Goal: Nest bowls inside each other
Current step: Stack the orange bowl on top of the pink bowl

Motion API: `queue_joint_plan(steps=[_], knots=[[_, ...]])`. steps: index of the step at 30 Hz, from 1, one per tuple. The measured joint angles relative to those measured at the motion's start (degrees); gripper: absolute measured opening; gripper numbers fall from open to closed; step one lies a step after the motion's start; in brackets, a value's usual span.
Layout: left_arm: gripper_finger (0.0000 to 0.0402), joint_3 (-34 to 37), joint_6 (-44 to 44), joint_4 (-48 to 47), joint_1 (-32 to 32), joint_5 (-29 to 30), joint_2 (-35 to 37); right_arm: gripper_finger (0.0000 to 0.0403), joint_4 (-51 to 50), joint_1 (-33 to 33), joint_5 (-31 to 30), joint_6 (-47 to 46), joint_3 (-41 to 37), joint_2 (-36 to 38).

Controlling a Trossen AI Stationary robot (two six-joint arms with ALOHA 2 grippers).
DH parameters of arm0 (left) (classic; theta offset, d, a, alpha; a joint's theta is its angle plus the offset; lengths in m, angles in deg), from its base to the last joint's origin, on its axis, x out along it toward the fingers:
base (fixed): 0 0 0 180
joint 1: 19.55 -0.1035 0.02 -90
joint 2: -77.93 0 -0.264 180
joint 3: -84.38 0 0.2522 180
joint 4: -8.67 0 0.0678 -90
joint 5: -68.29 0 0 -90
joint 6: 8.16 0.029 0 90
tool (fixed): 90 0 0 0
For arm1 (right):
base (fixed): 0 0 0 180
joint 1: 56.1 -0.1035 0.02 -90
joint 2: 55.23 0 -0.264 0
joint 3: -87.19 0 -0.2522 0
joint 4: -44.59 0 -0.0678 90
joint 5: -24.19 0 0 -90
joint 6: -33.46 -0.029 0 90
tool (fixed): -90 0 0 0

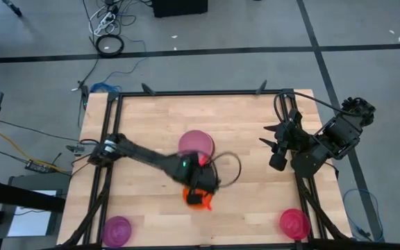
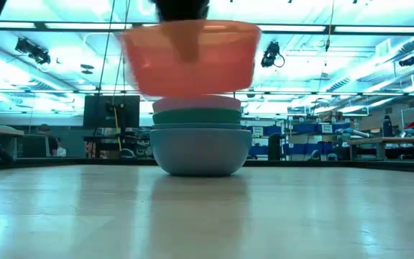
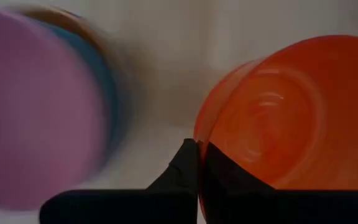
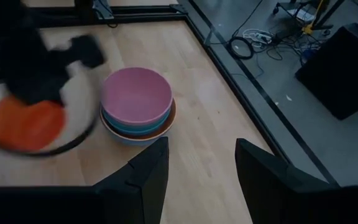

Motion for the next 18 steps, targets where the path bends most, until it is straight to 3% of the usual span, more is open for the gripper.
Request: queue_joint_plan(steps=[8,18], knots=[[0.0002,-7.20,5.08,-9.93,-9.93,9.10,0.03,0.0171,0.00,0.00,0.02,0.09,0.00,0.00],[0.0002,-7.44,11.88,-9.85,-18.69,8.83,0.00,0.0171,-0.03,-0.03,0.07,0.51,0.00,0.00]])
